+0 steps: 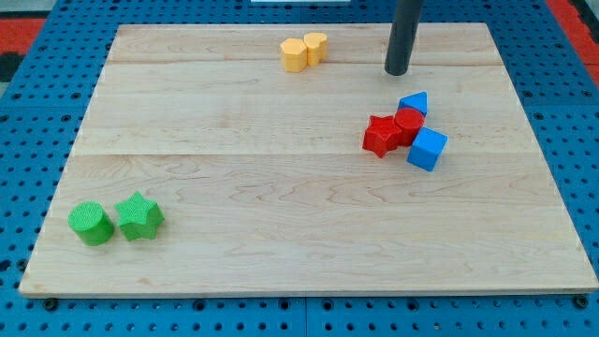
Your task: Push the blue triangle towards left
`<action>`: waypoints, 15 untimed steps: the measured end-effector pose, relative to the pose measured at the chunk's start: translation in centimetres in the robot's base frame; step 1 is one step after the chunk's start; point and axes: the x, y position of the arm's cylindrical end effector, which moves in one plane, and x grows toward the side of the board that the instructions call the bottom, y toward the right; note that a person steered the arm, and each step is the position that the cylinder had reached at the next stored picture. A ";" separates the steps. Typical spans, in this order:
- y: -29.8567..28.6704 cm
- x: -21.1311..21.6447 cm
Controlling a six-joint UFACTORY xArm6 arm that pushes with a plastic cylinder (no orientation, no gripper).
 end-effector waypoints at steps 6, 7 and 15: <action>0.5 4.3; -5.7 6.8; -13.0 15.9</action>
